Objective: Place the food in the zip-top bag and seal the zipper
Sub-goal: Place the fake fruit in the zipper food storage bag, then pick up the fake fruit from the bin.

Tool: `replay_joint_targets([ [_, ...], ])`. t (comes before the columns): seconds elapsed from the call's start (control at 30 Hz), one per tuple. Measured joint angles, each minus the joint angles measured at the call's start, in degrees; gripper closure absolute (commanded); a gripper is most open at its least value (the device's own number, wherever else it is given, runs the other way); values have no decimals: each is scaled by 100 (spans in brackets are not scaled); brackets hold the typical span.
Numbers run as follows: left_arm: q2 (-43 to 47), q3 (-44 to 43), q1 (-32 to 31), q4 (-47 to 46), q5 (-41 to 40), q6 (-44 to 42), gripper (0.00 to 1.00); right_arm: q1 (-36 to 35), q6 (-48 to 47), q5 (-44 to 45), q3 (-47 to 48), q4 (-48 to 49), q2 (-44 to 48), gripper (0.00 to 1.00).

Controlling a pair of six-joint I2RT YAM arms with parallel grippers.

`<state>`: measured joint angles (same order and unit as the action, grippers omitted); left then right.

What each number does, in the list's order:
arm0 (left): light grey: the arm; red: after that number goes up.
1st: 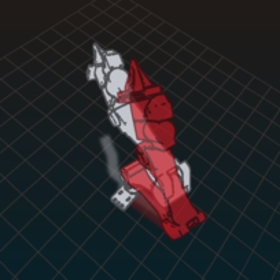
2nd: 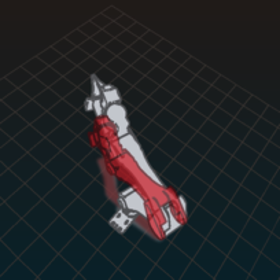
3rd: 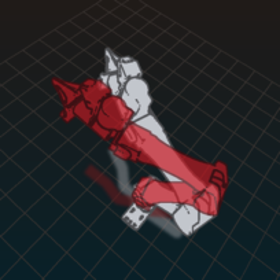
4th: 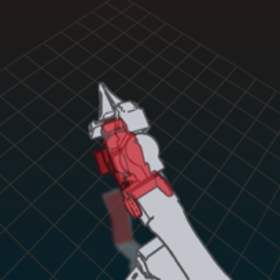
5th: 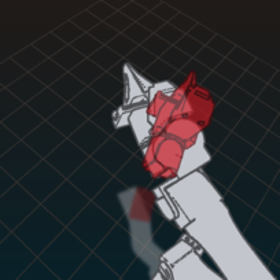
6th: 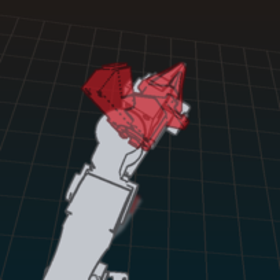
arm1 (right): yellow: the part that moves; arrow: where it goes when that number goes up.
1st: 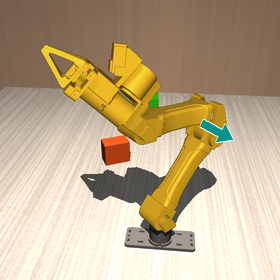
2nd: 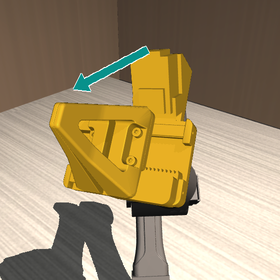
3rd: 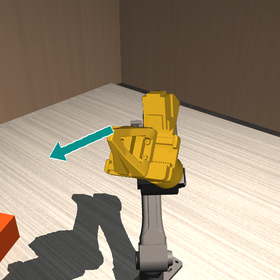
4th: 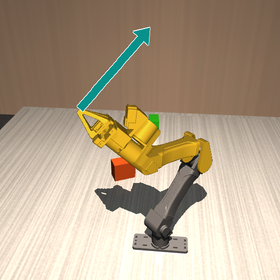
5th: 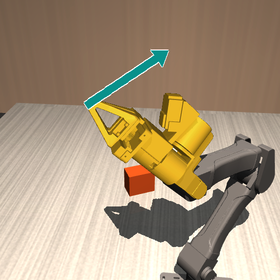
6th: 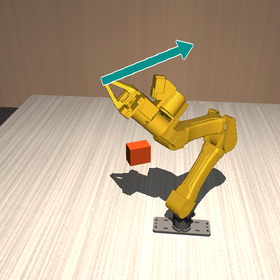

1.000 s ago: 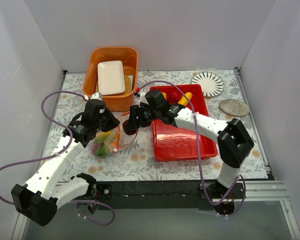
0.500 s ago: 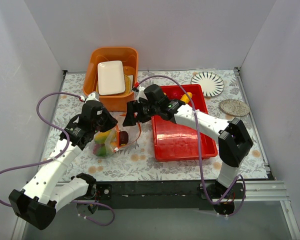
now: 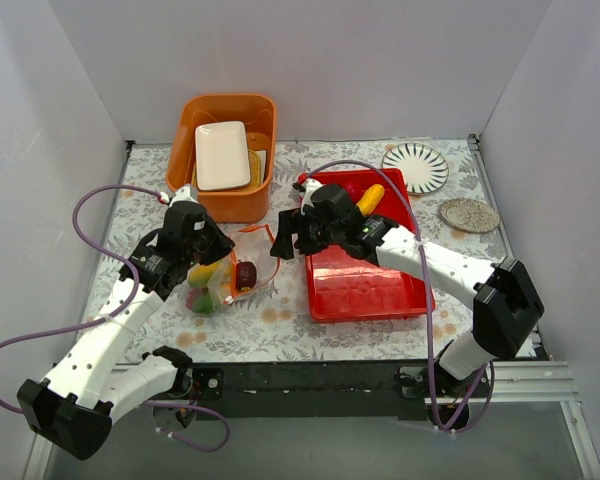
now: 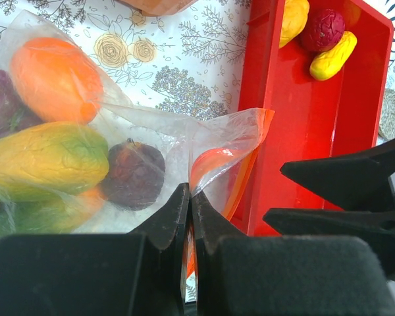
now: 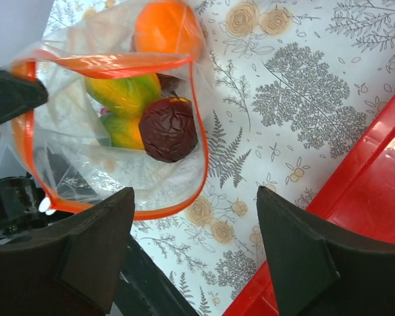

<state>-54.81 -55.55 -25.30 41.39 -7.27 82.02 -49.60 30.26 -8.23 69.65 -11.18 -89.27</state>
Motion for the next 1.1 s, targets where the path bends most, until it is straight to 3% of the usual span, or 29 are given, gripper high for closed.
replay_joint_targets([
  [0.27, 0, 0, 0, 0, 0, 11, 100, 9, 59, -382, -81, 251, -494, 44],
  [0.47, 2, 0, 0, -2, 2, 31, 100, 9, -28, -564, 83, 186, -927, 84],
  [0.53, 2, 0, 0, -2, 0, 33, 100, 9, -68, -520, 83, 197, -892, 87],
  [0.77, -7, 2, 0, -7, 0, 33, 100, 9, -254, -227, 72, 404, -286, 87],
  [0.87, -11, 2, 0, -7, -2, 35, 100, 9, -358, -127, 127, 422, -164, 73],
  [0.97, -11, 7, 0, -7, -7, 44, 100, 9, -450, 22, 136, 306, -210, 46],
  [1.1, -11, 13, 0, -4, -31, 50, 100, 107, -553, 404, 136, 63, -203, 35],
])
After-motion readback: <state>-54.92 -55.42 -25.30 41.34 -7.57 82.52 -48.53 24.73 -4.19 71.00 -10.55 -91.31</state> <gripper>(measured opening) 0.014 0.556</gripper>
